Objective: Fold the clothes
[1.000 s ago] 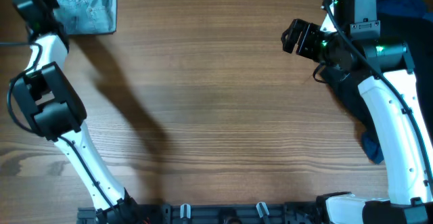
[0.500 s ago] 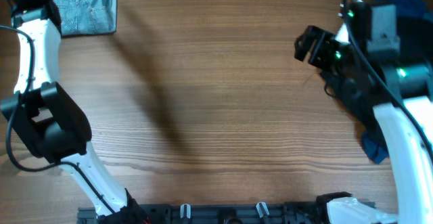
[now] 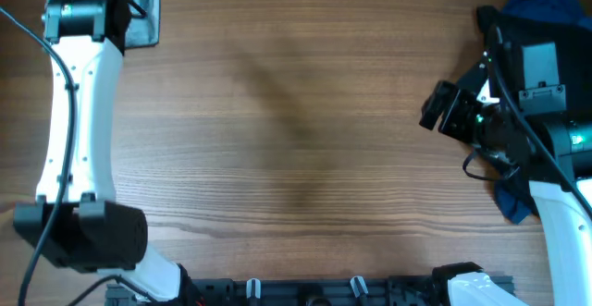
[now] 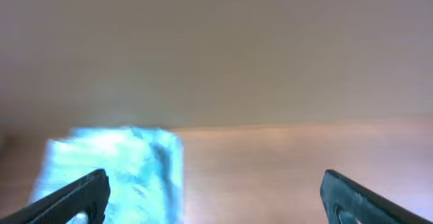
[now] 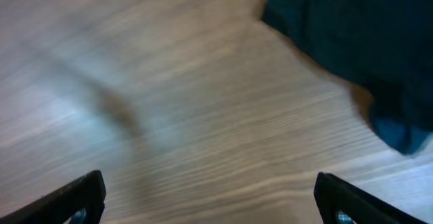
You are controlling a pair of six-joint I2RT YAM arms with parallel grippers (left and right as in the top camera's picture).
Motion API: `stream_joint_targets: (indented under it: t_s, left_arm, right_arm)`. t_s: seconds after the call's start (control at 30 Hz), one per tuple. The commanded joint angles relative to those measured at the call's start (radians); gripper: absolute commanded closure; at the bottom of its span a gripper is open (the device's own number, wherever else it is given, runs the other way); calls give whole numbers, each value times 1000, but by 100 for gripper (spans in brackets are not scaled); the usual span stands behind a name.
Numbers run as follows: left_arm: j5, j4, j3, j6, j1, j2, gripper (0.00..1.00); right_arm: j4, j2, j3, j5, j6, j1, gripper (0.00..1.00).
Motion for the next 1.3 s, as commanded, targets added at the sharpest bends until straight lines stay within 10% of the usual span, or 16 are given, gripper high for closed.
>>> stream_joint_targets:
  t_s: [0.0, 0.43, 1.27]
  left_arm:
    - [232, -138, -3, 5, -44, 11, 0]
    - [257, -520, -3, -19, -150, 13, 0]
    - [257, -500, -3, -26, -153, 13, 1]
  right_arm:
    - [-36, -12, 10, 146, 143, 0, 0]
    - [-30, -51, 10, 221, 163, 0, 0]
    - [-28, -68, 10, 216, 79, 0, 0]
